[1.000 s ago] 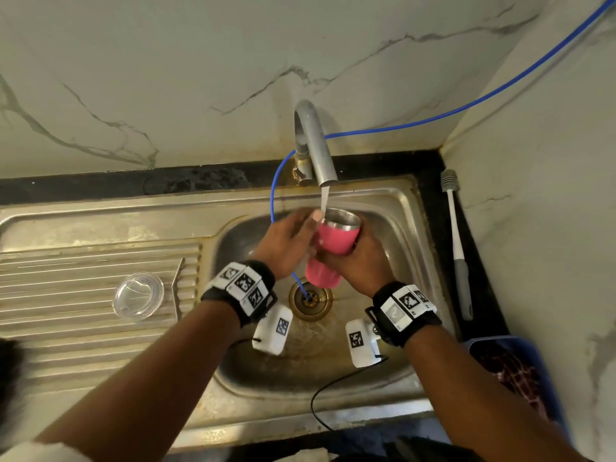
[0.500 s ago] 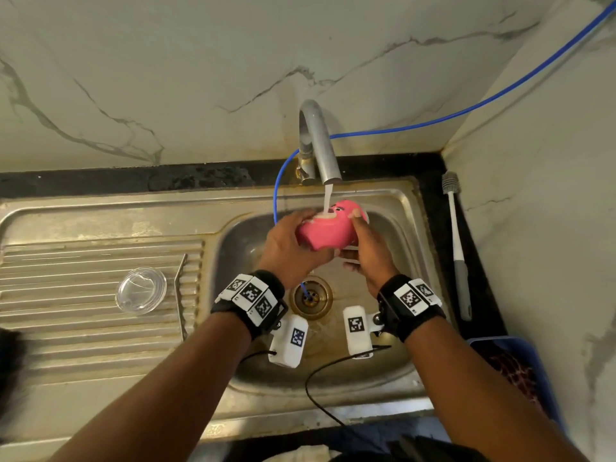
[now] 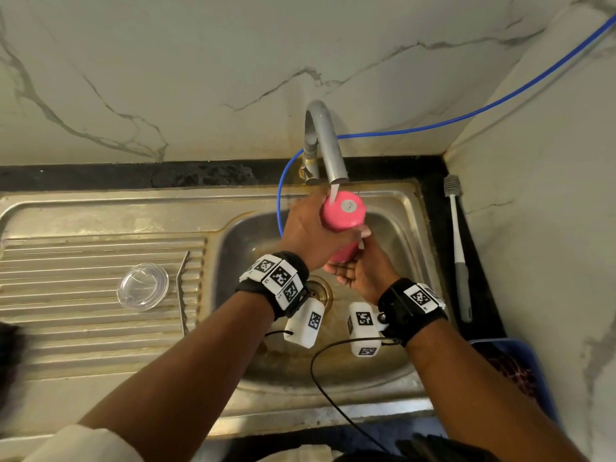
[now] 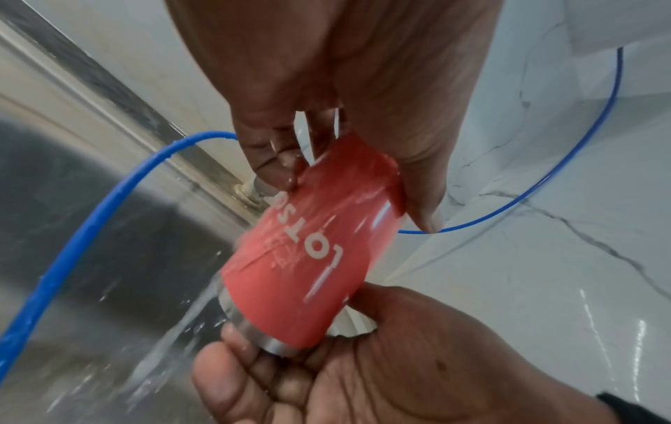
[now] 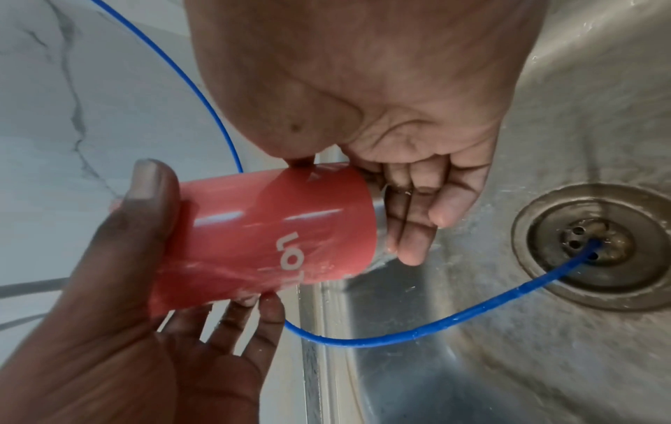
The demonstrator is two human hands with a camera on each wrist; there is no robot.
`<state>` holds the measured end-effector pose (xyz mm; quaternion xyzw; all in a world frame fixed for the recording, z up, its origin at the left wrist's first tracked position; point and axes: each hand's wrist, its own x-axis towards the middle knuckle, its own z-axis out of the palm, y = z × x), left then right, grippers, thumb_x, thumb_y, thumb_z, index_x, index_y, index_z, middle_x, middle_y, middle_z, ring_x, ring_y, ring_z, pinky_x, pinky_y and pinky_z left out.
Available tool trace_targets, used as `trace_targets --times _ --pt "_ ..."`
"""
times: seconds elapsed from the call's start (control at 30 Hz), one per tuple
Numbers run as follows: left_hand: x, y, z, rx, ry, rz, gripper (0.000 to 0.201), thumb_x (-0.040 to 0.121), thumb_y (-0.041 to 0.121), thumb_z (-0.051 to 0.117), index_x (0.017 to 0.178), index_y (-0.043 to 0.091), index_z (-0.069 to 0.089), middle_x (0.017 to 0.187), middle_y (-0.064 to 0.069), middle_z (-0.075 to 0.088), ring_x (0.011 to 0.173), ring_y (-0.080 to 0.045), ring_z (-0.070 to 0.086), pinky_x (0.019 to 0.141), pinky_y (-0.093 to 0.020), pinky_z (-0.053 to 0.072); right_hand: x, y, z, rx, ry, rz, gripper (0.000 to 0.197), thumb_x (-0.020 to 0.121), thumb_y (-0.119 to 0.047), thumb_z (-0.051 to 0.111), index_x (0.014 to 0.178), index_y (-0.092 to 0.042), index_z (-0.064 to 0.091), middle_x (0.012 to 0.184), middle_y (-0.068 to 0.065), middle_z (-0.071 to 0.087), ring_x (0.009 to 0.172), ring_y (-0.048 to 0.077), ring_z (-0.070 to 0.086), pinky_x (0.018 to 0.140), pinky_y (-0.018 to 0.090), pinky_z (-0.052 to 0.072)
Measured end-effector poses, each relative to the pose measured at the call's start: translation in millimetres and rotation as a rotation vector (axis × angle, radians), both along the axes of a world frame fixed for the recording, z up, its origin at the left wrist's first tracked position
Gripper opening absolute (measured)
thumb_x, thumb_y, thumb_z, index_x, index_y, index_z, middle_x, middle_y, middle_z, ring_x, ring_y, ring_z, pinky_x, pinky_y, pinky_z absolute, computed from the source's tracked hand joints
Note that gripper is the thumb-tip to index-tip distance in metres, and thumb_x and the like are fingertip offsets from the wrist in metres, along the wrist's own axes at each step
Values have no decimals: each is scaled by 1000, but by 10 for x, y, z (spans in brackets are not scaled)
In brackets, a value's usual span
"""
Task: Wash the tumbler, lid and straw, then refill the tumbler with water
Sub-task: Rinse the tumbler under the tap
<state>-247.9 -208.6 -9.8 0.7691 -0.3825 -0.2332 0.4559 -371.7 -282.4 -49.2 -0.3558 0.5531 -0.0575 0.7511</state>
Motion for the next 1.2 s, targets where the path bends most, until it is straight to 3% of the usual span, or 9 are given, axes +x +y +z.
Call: trace_targets --times 0.17,0.33,0.47,0.6,0.8,0.9,1.0,1.1,1.2 --pt "202 40 -41 34 141 94 65 79 47 87 132 23 59 116 8 68 98 -8 67 81 -23 58 12 -5 94 -125 -28 14 54 107 -64 36 117 -21 66 102 10 78 83 21 71 75 33 47" --pt "425 179 -162 93 541 259 61 88 67 70 124 20 53 111 -9 71 90 -22 74 83 -49 65 130 -46 189 -424 -87 93 44 107 -57 48 133 -26 65 126 5 73 106 17 73 83 31 58" --pt "417 289 -159 169 460 109 55 99 71 46 119 20 49 88 -15 70 56 -21 65 55 -36 57 217 -74 292 -557 -91 63 39 109 -50 48 128 -21 68 117 4 74 105 20 75 89 37 61" --pt "407 339 -205 205 443 85 62 99 76 37 115 18 54 69 -6 63 46 -11 56 48 -27 45 228 -69 362 -543 -81 73 41 110 -49 48 125 -17 69 115 7 75 103 23 75 88 37 62" --pt "399 398 -112 27 532 28 43 101 37 67 128 14 43 104 -14 66 70 -28 65 59 -35 58 135 -28 371 -491 -86 21 53 110 -56 40 144 -21 59 134 4 66 122 20 64 101 39 53" --pt "446 461 -127 -72 443 -84 60 87 14 84 130 17 43 126 -11 59 90 -24 72 73 -37 64 99 -20 340 -263 -170 -23 59 106 -63 42 151 -25 50 141 7 63 126 27 63 94 43 55" --pt "466 513 -149 -110 295 -195 70 75 14 92 129 21 48 133 3 56 105 -23 70 82 -39 64 99 -37 315 -203 -191 -68 59 100 -69 50 139 -26 61 129 10 72 115 32 71 74 38 60" --pt "454 522 -165 -137 316 -205 68 68 8 88 125 21 51 123 17 58 104 -22 66 82 -38 62 99 -50 336 -217 -186 -70 54 96 -64 62 131 -23 66 122 7 76 112 28 73 72 37 61" --pt "436 495 -184 -103 381 -172 67 75 23 87 130 23 49 132 3 58 112 -20 66 84 -34 62 81 -70 363 -291 -179 -46 49 95 -54 70 129 -20 65 120 8 76 109 28 75 73 37 62"
